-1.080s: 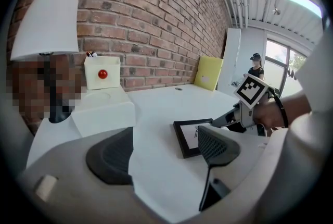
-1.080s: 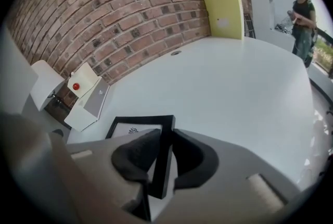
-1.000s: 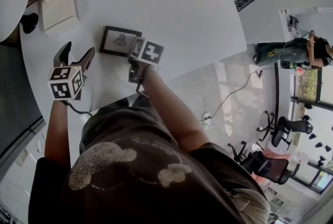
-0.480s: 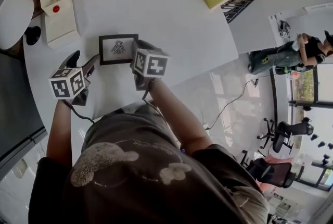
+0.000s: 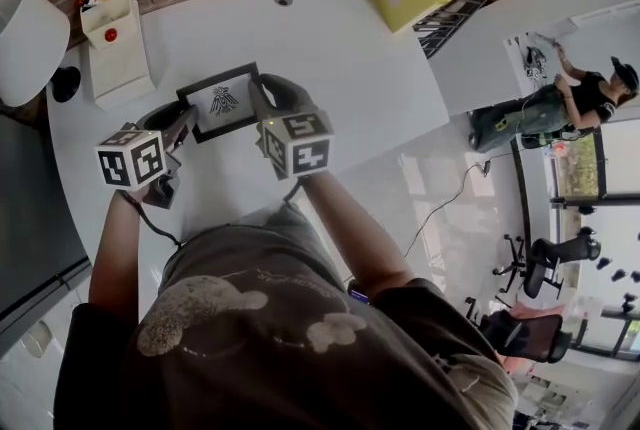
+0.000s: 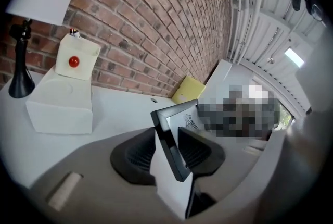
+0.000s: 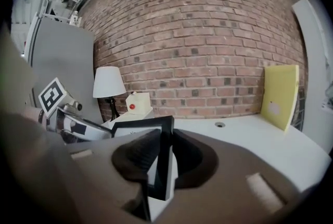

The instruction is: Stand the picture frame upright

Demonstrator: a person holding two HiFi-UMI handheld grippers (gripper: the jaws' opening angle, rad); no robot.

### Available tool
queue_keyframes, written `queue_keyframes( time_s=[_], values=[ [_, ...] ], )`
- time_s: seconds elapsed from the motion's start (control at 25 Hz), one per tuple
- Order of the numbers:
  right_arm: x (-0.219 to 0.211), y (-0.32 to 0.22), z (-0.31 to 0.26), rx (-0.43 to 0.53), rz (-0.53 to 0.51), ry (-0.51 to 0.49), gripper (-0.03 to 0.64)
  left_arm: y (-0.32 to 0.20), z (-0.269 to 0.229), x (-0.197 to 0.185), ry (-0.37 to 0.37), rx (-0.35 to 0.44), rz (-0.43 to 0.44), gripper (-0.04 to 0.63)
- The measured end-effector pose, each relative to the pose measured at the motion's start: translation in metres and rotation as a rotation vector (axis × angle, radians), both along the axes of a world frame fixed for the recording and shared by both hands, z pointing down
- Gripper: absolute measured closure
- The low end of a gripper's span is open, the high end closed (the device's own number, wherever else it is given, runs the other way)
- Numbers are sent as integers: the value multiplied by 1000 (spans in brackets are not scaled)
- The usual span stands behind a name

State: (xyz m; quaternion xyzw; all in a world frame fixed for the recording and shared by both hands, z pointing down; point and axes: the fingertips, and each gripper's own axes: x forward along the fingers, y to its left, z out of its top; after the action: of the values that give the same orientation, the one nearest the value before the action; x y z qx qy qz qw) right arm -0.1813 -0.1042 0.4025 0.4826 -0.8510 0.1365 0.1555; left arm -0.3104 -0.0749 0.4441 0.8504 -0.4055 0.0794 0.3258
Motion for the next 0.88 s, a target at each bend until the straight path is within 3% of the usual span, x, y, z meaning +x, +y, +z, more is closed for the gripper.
queue_keyframes(
  time_s=[0.04, 0.16, 0.52, 0.88],
  values=[
    [1, 0, -1, 8, -8, 1, 537, -1, -3, -1, 1, 12, -1, 468],
    [6, -7, -1, 2, -23, -13, 537, -8, -11, 0, -12, 69, 10, 474],
    [24, -56, -15, 49, -118, -49, 537, -47, -40, 20, -194, 222, -13, 479],
    [80, -126, -35, 117, -217, -41, 538, -108, -51, 80, -326, 257, -33, 499]
  ],
)
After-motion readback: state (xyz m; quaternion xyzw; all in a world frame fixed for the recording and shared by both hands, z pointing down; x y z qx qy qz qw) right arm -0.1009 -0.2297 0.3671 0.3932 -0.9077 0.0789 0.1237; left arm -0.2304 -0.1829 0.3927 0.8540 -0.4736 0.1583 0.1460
